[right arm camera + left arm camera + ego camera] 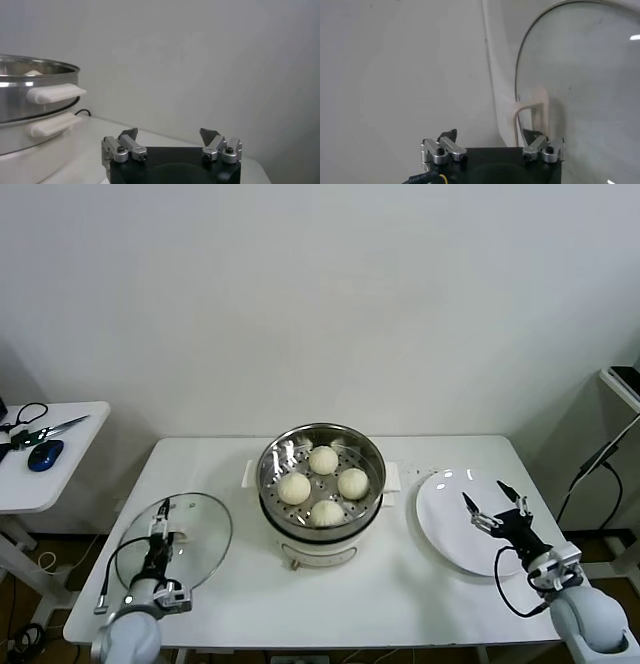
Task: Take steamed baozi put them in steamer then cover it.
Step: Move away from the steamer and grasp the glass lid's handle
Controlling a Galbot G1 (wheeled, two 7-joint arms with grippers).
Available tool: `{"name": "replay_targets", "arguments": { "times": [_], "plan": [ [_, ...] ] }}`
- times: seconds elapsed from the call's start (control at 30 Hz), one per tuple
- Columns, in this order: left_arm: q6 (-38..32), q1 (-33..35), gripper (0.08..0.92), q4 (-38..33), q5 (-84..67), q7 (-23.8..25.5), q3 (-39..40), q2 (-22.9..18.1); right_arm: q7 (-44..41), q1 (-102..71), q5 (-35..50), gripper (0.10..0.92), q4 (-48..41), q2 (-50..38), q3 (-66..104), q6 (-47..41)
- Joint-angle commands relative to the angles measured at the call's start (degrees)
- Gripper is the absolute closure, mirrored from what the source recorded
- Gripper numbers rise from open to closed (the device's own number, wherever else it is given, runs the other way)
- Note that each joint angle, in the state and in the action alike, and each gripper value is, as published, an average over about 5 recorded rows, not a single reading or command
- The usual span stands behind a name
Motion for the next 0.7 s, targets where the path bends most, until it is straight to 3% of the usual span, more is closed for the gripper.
{"name": "replay_targets", "arguments": {
  "times": [0.03, 0.23, 0.7],
  "plan": [
    [0.2, -3.7, 0.177, 4.2, -1.0, -1.4, 0.9, 1.9, -0.7, -0.6, -1.7, 0.203, -0.3, 0.7, 0.3, 0.3],
    [-0.4, -2.9, 0.218, 4.0, -3.4, -1.1, 1.1, 2.1, -1.3, -0.6, -2.8, 0.203, -0.8, 1.1, 0.3, 0.7],
    [-1.4, -1.7, 0.632, 2.9, -5.2, -0.4, 1.2, 2.0, -1.9, -0.3, -4.2, 0.203, -1.2, 2.0, 0.5, 1.6]
  ]
}}
